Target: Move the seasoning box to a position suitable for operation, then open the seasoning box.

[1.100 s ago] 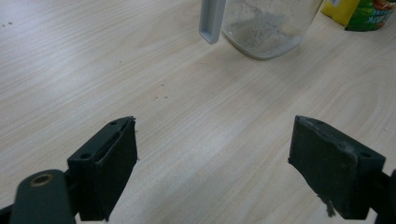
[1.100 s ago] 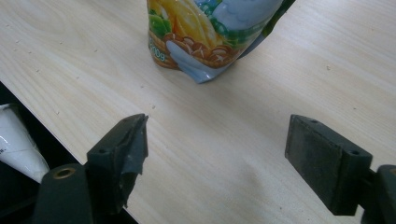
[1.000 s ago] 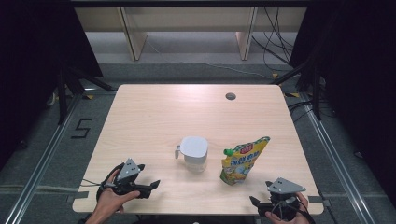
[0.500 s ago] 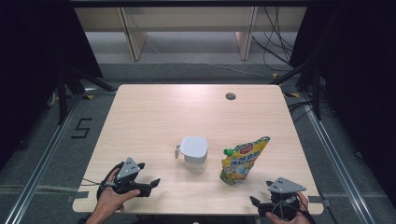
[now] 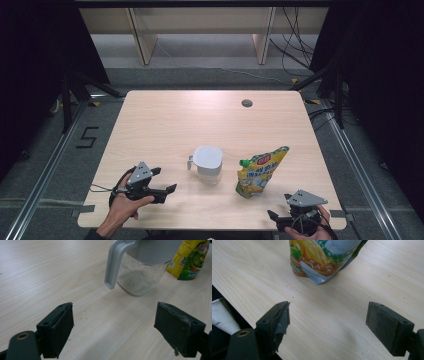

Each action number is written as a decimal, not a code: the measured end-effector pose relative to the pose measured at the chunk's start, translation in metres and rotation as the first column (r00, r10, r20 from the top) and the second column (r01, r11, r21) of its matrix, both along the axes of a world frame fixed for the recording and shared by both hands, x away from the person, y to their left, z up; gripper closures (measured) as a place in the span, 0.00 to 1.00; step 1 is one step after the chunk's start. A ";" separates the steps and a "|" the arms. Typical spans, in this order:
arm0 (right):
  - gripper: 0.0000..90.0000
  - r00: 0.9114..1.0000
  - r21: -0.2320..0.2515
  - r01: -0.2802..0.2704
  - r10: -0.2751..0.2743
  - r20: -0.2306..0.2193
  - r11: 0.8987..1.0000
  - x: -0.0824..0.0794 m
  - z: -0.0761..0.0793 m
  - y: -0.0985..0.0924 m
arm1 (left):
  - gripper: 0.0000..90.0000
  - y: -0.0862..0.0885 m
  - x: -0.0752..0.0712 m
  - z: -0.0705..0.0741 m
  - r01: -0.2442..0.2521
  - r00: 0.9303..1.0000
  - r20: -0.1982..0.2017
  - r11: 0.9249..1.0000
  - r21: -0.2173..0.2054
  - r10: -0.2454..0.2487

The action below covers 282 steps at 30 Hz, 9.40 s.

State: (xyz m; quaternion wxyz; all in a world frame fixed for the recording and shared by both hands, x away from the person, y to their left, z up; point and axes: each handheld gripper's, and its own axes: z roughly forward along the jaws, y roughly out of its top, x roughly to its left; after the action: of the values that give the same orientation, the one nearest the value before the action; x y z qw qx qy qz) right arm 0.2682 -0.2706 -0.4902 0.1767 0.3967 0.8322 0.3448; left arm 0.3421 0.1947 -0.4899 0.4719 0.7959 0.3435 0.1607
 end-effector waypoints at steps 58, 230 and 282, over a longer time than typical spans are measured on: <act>0.25 0.999 -0.017 -0.050 0.049 -0.019 0.999 0.002 -0.001 0.006 | 0.77 -0.051 0.035 -0.003 0.091 0.991 0.096 0.995 0.043 -0.094; 0.99 0.913 0.194 -0.374 0.324 0.247 0.907 0.020 0.043 0.113 | 0.98 -0.054 -0.029 0.051 0.183 0.983 0.047 0.979 -0.093 -0.179; 0.96 0.841 0.132 -0.490 0.427 0.333 0.862 0.019 0.071 0.183 | 0.36 0.014 -0.064 0.005 0.130 0.991 -0.044 0.991 0.033 -0.129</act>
State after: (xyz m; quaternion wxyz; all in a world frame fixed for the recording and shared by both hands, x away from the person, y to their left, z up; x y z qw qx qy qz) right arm 0.2876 -0.0875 -0.4192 0.1666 0.1459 0.8260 0.5184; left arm 0.2776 0.2087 -0.4853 0.4598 0.8280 0.2981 0.1189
